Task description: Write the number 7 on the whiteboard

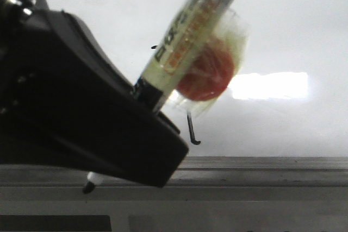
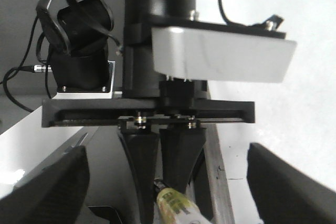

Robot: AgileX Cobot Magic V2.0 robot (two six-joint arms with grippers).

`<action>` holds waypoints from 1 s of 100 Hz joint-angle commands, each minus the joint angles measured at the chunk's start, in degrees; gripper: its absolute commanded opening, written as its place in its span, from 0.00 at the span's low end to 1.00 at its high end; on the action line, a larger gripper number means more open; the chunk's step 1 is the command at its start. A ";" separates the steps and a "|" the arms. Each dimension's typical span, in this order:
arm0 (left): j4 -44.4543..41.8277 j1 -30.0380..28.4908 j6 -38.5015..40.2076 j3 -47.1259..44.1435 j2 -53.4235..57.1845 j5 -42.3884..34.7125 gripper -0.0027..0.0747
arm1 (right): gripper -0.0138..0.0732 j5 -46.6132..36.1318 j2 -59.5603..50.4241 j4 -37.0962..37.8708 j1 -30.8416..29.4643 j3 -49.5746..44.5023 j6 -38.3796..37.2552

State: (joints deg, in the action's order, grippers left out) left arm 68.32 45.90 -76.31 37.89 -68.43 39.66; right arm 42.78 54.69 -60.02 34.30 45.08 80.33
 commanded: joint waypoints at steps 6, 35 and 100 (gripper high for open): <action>2.58 -0.06 6.76 0.96 0.93 -2.94 0.01 | 0.70 -4.60 -2.17 -3.21 0.15 1.82 0.18; 2.58 -0.06 24.19 0.83 0.93 -16.24 0.01 | 0.09 -11.44 -9.20 -2.79 0.15 1.72 0.04; 7.80 -0.06 28.97 -2.79 0.93 -41.90 0.01 | 0.09 -20.80 -14.03 -2.01 0.15 -3.68 0.04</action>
State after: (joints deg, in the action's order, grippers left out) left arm 74.47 45.90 -47.82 35.72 -68.43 1.07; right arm 25.24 40.98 -60.14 34.30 40.06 80.12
